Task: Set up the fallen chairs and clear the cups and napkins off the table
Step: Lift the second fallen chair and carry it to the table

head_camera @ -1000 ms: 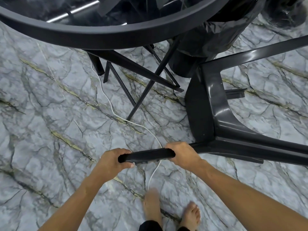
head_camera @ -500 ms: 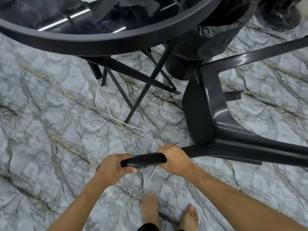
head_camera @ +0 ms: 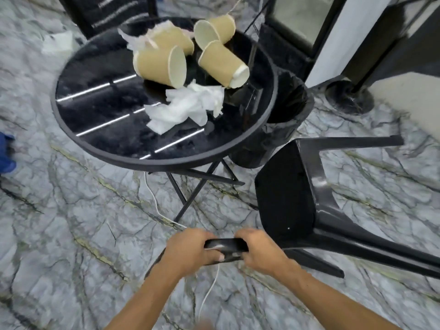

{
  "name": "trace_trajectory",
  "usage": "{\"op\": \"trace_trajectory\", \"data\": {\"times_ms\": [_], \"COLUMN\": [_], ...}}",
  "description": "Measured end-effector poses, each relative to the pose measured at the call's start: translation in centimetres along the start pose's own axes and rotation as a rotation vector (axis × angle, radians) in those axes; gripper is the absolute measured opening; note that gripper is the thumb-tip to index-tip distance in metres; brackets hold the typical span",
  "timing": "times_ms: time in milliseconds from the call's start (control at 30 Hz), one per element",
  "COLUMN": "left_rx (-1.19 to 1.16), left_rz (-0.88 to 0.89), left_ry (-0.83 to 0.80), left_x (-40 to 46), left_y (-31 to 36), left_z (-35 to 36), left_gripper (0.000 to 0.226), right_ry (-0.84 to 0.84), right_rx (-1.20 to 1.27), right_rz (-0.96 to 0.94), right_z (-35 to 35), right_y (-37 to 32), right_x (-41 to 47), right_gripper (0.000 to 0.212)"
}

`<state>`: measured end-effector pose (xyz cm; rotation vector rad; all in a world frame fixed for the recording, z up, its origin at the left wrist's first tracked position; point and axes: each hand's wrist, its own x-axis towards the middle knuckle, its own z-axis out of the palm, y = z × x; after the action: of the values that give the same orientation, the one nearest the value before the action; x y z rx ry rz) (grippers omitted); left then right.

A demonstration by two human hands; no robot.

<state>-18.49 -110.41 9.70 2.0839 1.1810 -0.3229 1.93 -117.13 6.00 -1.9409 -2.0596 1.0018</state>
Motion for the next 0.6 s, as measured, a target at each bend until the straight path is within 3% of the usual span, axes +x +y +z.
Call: {"op": "trace_trajectory", "data": {"times_ms": [100,267,600], "left_rx": [-0.024,-0.275,-0.251], "left_rz": [0.049,0.122,0.287], "left_ry": [0.023,0.155,0.343], "left_x": [-1.0,-4.2,-3.6], "left_y": [3.1,7.1,22.8], "left_z": [-3.6,-7.8,-10.7], "left_gripper": [0.041,0.011,0.018], "right_ry": [0.036,0.111,0.142], "right_rx": [0.053,0.126,0.117], "right_rz": [0.038,0.1,0.157], "right_z": [-4.3,-10.3,-21.8], "right_y": [0.3,2.4,8.0], "right_x": [-2.3,-5.8,-13.6], "right_gripper": [0.021,0.015,0.017]}}
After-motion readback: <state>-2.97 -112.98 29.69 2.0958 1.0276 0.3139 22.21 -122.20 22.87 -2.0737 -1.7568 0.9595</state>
